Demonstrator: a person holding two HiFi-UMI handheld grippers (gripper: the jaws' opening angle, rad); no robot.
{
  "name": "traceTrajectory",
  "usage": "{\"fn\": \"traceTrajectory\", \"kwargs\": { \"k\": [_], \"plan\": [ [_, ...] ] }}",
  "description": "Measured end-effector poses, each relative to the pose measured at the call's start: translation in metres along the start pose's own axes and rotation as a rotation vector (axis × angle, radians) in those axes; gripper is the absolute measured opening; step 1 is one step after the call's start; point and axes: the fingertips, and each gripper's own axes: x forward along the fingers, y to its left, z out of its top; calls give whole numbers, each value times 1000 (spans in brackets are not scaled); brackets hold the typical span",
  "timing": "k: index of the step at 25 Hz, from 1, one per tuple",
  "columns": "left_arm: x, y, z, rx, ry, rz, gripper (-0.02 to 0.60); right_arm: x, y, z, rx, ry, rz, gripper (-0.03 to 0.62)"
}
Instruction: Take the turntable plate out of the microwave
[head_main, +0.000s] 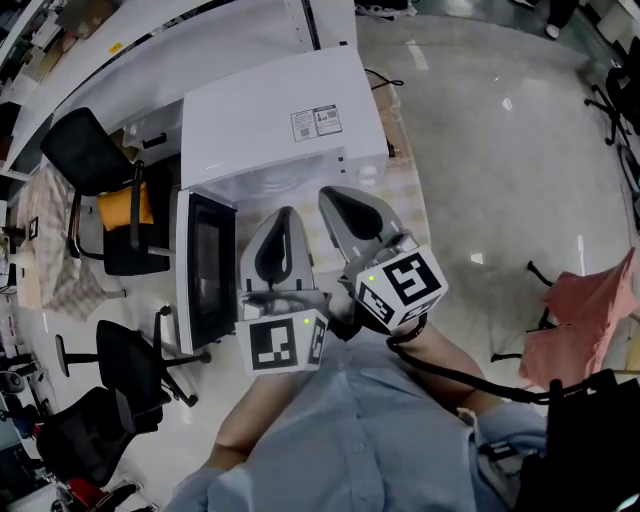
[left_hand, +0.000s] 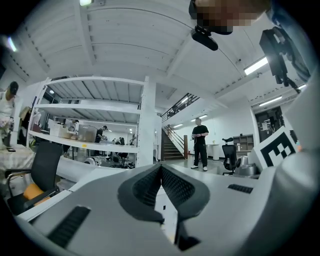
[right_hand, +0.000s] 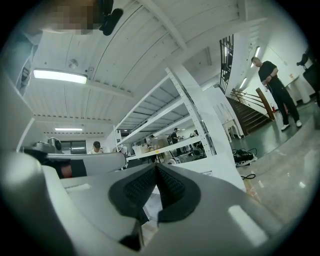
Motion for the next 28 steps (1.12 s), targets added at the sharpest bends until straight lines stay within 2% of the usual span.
{"fn": "traceTrajectory", "kwargs": {
  "k": [6,10,16,28],
  "plan": [
    [8,31,-7,-19,-1,75,8,28,0,-9,-9,34,53,-2],
    [14,49,-14,-28,-3,93,8,45,2,-17,-14,48,62,-2],
    [27,75,-27,-50,-5,83,8,72,-1,-32,-16,57,50,-2],
    [51,111,-77,-78,9,50,8,103,-13,-94,3,116,9,-2]
  ]
}}
